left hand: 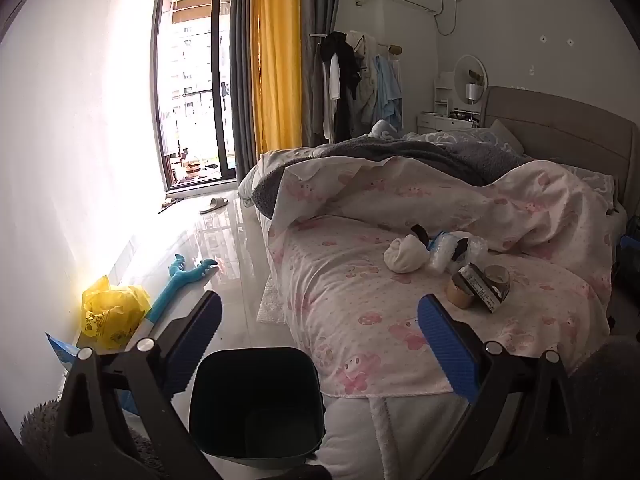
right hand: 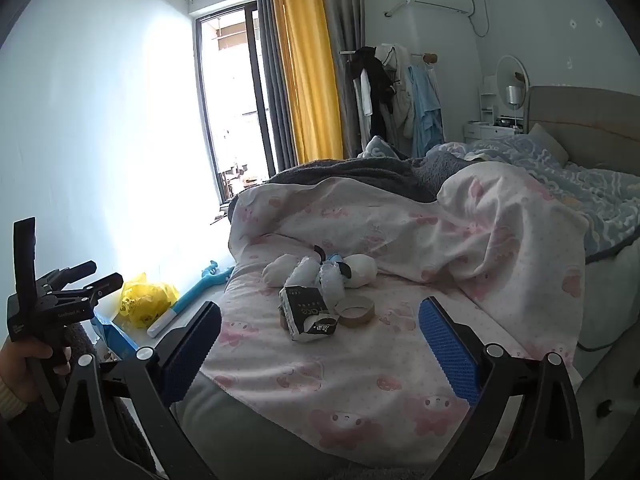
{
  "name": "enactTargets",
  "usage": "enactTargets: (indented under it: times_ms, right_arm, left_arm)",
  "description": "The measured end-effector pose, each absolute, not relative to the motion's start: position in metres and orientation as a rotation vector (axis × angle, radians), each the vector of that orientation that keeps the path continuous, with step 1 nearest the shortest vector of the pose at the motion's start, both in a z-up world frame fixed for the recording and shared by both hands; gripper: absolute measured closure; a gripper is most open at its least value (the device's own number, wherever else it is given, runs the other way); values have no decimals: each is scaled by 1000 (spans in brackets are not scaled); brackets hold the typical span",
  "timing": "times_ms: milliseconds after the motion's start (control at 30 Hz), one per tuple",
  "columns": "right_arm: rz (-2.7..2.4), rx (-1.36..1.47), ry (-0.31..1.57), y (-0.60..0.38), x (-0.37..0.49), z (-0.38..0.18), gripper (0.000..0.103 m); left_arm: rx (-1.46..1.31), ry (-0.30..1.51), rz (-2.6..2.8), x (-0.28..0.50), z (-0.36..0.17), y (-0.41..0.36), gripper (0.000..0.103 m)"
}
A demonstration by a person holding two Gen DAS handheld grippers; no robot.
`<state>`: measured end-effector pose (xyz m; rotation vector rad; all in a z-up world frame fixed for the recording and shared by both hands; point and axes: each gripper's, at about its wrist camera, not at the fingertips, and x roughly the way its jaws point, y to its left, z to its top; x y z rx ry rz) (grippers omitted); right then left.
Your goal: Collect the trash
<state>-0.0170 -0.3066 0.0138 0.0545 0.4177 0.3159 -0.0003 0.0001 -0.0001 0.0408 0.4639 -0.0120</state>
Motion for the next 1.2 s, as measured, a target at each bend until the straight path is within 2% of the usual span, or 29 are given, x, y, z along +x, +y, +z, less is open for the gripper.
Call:
enactTargets:
  times_ms: [1200]
  right_arm:
    - [317,61,412,-308,-17,14,3]
  left_arm:
    - [37,461,-13,2,2,1,3]
